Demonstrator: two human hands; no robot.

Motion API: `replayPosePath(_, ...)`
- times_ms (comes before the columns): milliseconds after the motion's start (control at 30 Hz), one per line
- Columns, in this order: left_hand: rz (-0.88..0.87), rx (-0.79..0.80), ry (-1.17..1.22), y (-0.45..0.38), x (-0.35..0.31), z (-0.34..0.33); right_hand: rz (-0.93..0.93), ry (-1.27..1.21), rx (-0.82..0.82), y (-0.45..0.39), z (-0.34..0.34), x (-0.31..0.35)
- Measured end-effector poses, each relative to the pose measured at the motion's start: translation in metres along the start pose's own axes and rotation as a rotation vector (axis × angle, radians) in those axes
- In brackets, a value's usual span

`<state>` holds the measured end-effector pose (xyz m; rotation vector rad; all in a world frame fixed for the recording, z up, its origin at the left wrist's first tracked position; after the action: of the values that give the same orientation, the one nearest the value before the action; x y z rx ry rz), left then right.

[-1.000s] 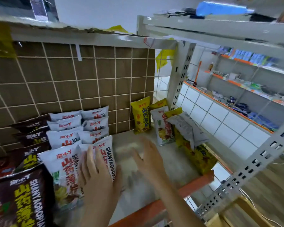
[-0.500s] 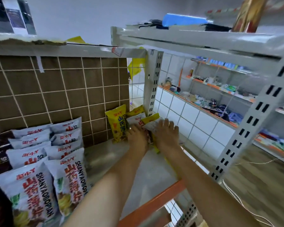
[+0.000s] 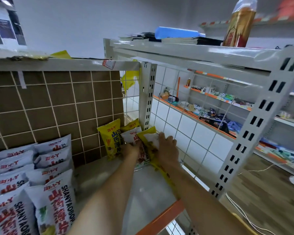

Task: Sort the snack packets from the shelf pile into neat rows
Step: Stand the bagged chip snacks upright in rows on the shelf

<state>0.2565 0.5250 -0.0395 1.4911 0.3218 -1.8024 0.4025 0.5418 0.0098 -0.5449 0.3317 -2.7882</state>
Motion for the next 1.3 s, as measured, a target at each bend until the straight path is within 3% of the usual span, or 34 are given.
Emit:
replayPosePath(233, -0.113, -0.044, 0.211, 0.015, 0.003, 0.023, -0.1, -0.764, 0.061, 0.003, 0.056, -0.017)
replayPosePath(333, -0.244, -0.049, 0.275, 0.041, -0.012, 0.042, -0.21, -1.245, 0.161, 0.015, 0.066, -0.014)
replayPosePath(433, -0.316, 0.028, 0.39, 0.064, -0.024, 0.064, -0.271, -1.472, 0.297, 0.027, 0.068, -0.009)
replayPosePath(600, -0.271, 0.053, 0.522, 0.101, -0.014, 0.112, -0.331, -1.507, 0.472, 0.043, 0.058, 0.01)
replayPosePath(867, -0.255, -0.124, 0.404, 0.158, 0.038, 0.199, -0.222, -1.531, 0.734, 0.087, 0.023, 0.075)
replayPosePath(967, -0.203, -0.264, 0.346, 0.183, 0.078, 0.234, -0.187, -1.543, 0.85, 0.121, -0.003, 0.102)
replayPosePath(1133, -0.114, -0.392, 0.191, 0.21, 0.135, 0.275, -0.098, -1.535, 0.914, 0.169, -0.037, 0.143)
replayPosePath(1300, -0.156, -0.471, 0.11, 0.214, 0.143, 0.275, 0.058, -1.483, 0.804, 0.185, -0.051, 0.148)
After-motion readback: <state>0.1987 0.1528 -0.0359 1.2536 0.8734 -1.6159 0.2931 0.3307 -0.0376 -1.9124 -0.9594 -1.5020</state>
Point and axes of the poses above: each hand's wrist, its own y-axis away from the middle knuckle, its own z-axis out of the back of the hand, x = y × z, the point moved 4 cm from there along -y, towards the middle knuckle, and after that the axes turned 2 degrees about -y, right-handed, at the moved point
